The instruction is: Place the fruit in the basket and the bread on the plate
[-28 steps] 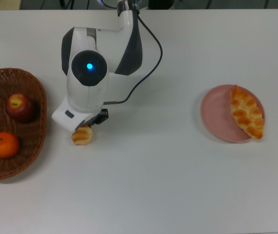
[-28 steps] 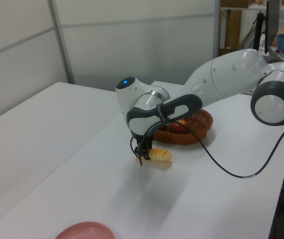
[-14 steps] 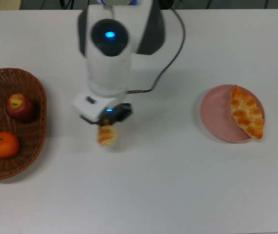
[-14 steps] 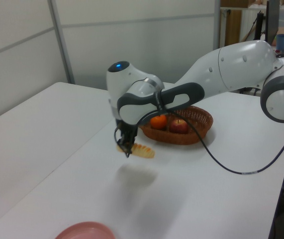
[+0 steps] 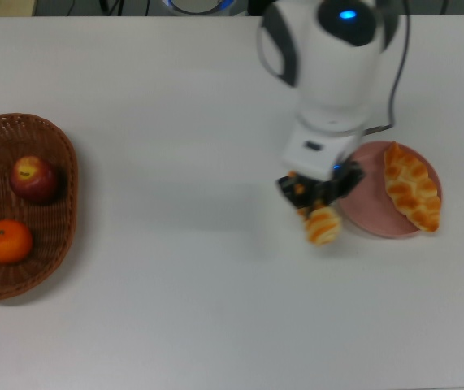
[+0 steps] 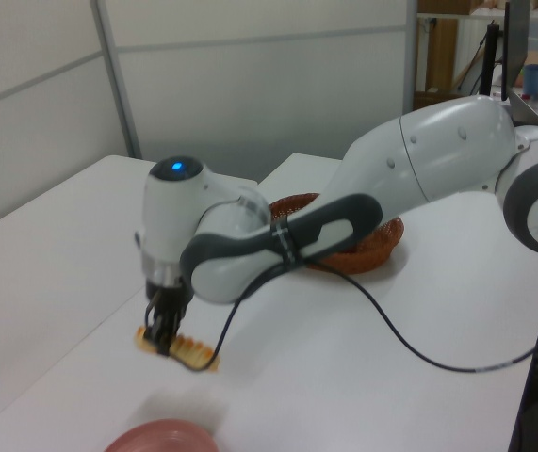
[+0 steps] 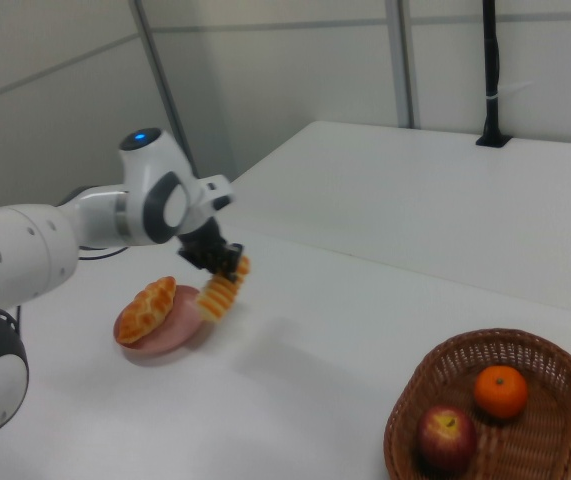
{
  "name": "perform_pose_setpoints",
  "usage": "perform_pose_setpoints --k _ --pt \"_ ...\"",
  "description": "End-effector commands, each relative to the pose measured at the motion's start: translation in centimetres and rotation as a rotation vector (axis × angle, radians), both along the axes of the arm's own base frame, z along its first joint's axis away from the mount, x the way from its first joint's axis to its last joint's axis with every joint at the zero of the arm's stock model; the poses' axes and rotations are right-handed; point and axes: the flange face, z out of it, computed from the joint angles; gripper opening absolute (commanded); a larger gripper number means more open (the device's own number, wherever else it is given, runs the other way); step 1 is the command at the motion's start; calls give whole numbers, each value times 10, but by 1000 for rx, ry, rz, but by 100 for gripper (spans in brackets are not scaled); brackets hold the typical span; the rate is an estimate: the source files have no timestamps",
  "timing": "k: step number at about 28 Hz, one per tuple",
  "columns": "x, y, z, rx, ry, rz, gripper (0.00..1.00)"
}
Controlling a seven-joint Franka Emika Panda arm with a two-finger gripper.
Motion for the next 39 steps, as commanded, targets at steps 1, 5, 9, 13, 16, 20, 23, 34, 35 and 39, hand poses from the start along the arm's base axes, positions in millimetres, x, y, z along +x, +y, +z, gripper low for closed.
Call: perform_pose_setpoints --k 1,5,9,13,16,20,23,34,35,39 --pt "-24 52 -11 8 -2 30 0" --pt "-42 87 -26 -13 7 42 0" --pt "-52 101 -40 -46 7 27 39" --pt "-60 110 -44 -53 18 33 100" --pt "-60 109 -41 -45 27 8 100" --pt "-58 103 -27 -40 24 -35 100" --pt "-64 94 -13 -75 64 -57 100" --pt "-82 -13 108 -44 268 -111 100" --pt "-82 -26 117 -46 278 -112 100" --pt "-79 -110 155 -54 303 -203 100"
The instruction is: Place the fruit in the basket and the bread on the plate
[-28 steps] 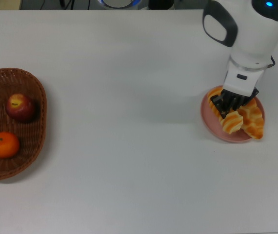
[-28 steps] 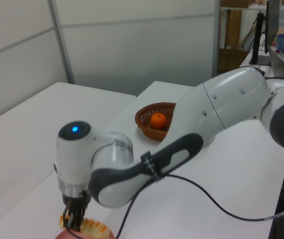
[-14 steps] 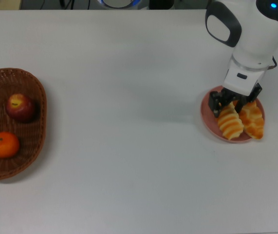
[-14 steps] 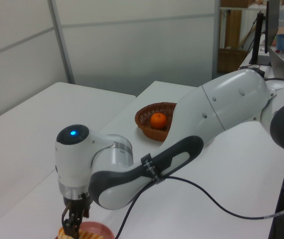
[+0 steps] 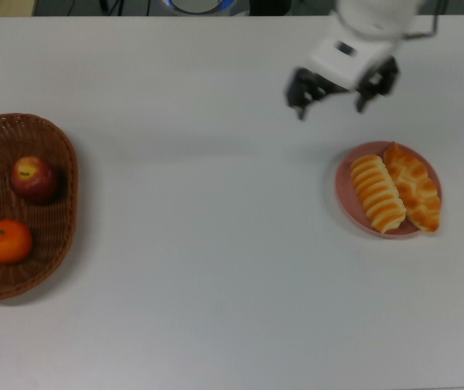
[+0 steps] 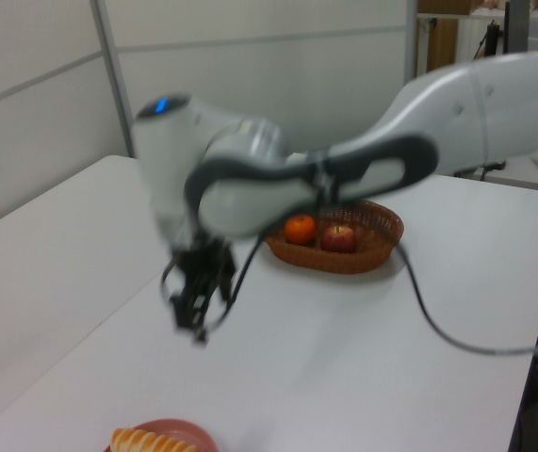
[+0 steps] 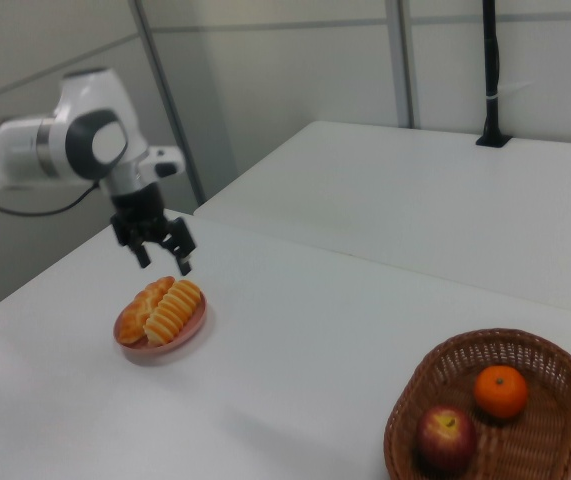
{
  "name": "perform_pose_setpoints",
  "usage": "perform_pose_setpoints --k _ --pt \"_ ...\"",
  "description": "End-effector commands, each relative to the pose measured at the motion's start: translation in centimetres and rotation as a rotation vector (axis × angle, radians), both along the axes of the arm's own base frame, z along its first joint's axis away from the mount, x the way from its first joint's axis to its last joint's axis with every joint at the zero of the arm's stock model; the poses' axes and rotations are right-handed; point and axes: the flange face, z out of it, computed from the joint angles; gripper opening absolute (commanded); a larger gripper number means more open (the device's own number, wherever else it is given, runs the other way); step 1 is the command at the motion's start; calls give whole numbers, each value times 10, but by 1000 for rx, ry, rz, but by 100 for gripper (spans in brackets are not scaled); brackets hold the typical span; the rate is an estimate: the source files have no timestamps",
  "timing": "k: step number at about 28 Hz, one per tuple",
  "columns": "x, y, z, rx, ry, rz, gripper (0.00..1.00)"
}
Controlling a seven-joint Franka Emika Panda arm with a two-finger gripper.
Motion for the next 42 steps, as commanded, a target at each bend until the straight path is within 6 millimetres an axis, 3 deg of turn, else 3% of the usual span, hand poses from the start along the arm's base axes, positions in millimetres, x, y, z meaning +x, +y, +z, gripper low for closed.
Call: perform_pose_setpoints --k 1,2,7,8,13,17,23,42 --pt "-4 -98 41 7 37 -91 100" --pt "-6 -127 48 -5 50 -133 100" --pt "-6 -198 54 -17 73 -219 100" --pt "-5 -224 56 -18 72 -239 100" --pt "-5 -286 50 -19 82 -318 100" --pt "-4 -301 40 -22 95 -329 100" --pt "-4 -306 42 -18 92 -308 100" --pt "-2 -306 37 -14 99 -271 100"
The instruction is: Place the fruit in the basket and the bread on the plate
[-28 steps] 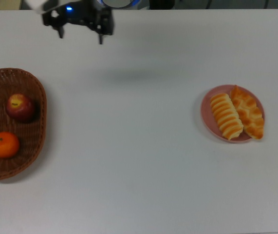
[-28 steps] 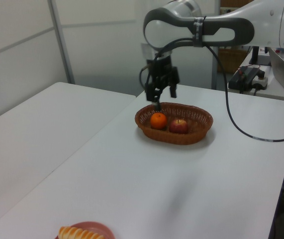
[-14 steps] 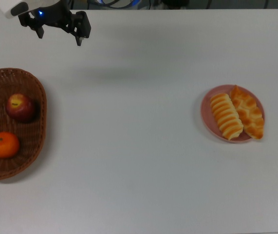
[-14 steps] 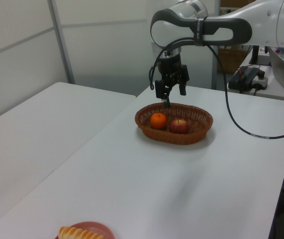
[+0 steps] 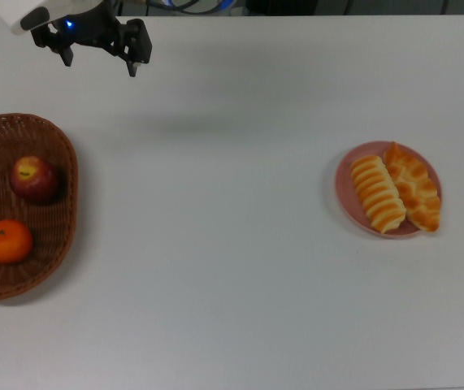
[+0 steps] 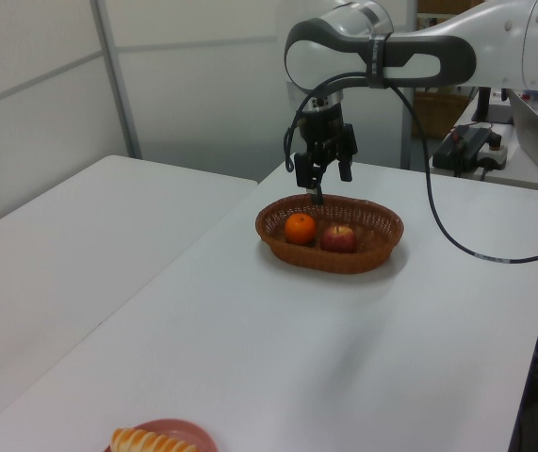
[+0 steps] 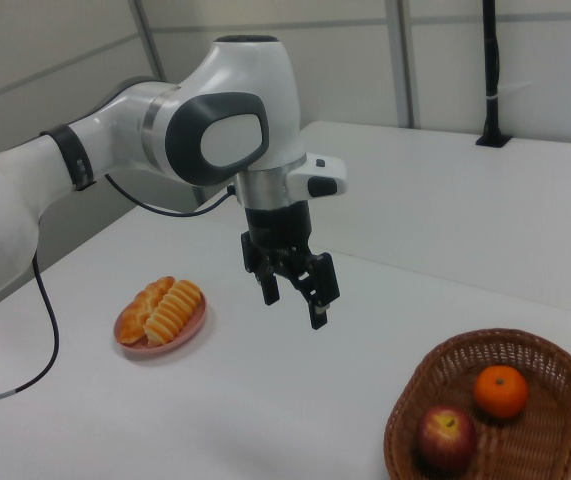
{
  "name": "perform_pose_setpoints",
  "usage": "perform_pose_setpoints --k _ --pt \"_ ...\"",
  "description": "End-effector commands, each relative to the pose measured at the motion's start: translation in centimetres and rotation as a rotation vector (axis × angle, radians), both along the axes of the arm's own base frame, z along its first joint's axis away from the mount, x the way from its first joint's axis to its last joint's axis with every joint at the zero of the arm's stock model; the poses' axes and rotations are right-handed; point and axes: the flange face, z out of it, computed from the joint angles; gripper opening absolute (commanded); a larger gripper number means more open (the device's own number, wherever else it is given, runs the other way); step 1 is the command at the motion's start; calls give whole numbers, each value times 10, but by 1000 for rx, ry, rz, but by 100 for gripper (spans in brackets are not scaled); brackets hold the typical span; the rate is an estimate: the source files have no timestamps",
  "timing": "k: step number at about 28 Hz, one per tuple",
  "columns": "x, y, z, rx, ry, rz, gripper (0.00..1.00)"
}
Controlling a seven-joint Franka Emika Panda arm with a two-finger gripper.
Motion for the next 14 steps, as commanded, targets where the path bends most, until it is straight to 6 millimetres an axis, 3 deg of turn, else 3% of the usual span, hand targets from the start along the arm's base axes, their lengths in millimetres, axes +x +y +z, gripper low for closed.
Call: perform_pose_setpoints --k 1,7,14 --pt "-3 0 -1 28 5 17 100" --pt "4 15 -14 40 25 58 100" --pt "6 45 -15 44 28 107 100"
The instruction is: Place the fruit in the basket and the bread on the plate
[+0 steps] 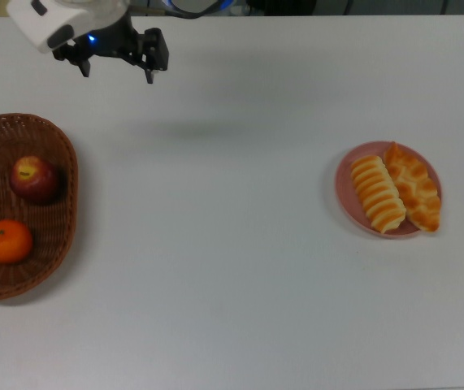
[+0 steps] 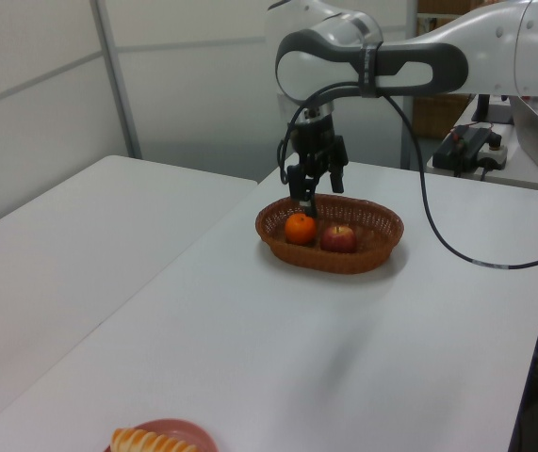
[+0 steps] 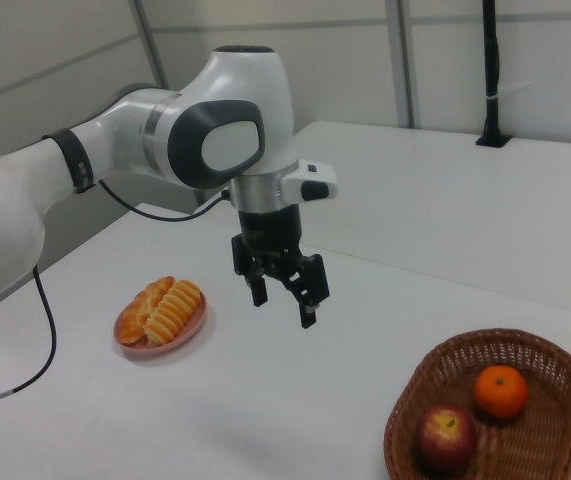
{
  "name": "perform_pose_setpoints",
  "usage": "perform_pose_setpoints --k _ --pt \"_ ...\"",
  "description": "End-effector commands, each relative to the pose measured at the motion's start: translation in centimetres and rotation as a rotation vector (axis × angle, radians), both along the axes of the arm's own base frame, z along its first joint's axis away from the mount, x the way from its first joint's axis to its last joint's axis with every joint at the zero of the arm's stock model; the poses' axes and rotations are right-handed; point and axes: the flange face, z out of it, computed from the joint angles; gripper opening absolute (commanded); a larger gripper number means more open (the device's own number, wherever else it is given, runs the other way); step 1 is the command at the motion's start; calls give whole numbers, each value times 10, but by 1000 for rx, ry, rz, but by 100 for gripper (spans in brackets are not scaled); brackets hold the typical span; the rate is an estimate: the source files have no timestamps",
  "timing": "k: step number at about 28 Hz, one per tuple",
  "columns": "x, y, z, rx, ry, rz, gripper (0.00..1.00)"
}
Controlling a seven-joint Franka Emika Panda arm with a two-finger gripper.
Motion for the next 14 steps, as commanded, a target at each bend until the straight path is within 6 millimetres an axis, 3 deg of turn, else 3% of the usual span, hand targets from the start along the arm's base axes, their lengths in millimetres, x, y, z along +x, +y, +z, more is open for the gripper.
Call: perform_pose_setpoints --k 1,14 --pt "-2 19 1 26 2 41 100" --pt "-1 14 3 29 -3 36 100"
